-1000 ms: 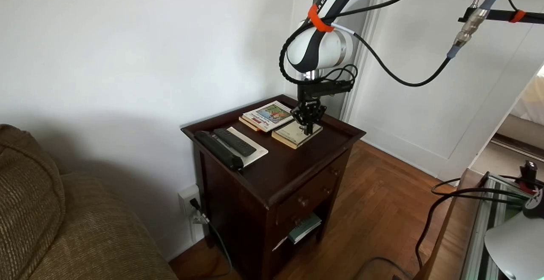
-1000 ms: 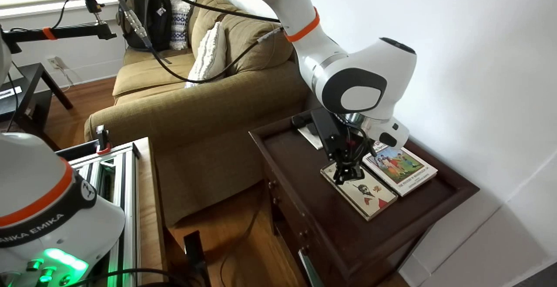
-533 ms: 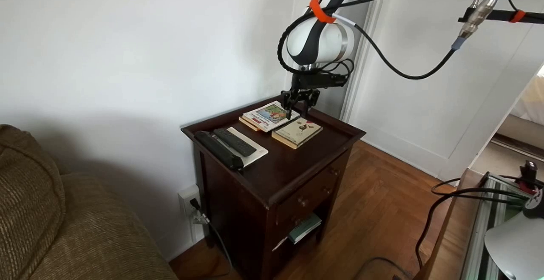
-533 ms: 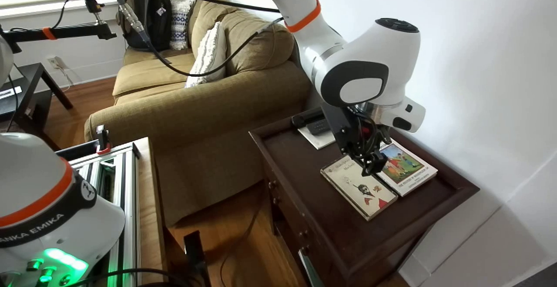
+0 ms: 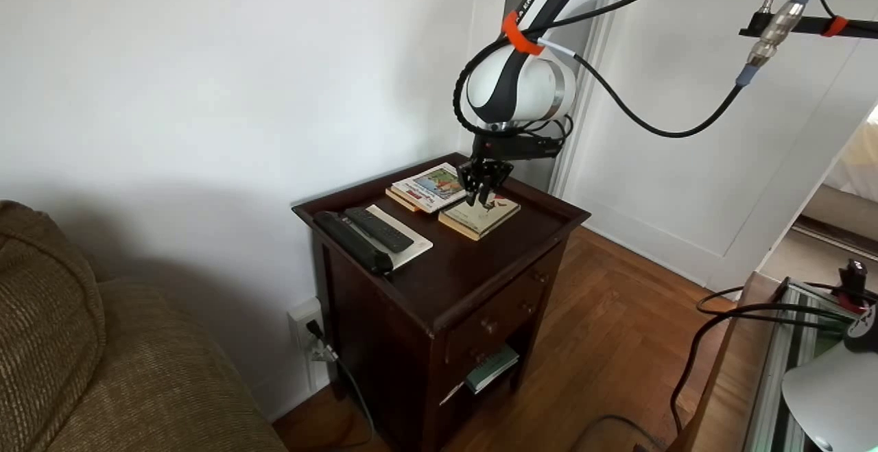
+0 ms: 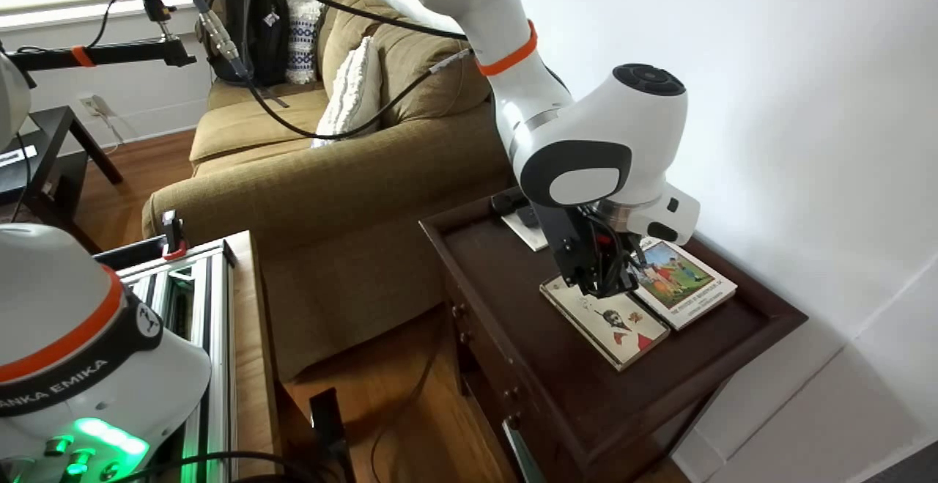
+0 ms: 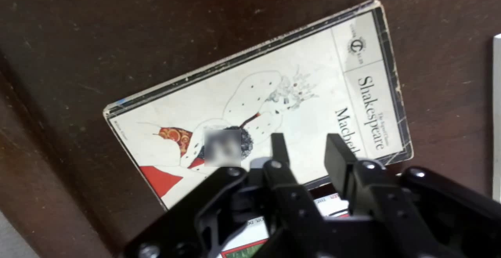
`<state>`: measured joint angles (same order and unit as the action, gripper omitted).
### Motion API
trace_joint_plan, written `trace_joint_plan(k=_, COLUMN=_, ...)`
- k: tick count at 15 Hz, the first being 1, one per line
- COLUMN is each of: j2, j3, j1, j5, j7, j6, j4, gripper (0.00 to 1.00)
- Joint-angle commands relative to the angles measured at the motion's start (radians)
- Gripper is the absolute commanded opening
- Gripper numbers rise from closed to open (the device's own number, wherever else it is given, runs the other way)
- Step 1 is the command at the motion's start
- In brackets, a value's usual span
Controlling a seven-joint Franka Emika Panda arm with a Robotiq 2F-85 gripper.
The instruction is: Place the top two books in front of the table
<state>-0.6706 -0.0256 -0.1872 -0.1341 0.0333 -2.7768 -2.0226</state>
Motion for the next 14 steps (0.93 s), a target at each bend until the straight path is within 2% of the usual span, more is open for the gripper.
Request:
trace_joint_plan(k=1, j2=-0.020, j3=-0.044, j1=-0.045, j5=-0.025, j7=0.064, j6=-0.072, j4=-0.016, gripper=0.02)
trace_joint_plan(k=4, j2=-0.032, j3=-0.053, j1=-0.056, j5=-0.016, j7=0.075, j6=-0.078, j4=-0.021, gripper=0.00)
trace_joint_plan(k=7, j2=-0.042, j3=-0.027, j1=-0.040, j5=0.002, j7=0.065, j6=-0.058, j4=-0.026, gripper=0.00)
trace_joint_plan(k=14, j2=-0.023, j3=0.015, j1=-0.004, j5=0.011, j7=0.021, j6=0.052, j4=-0.037, gripper=0.00)
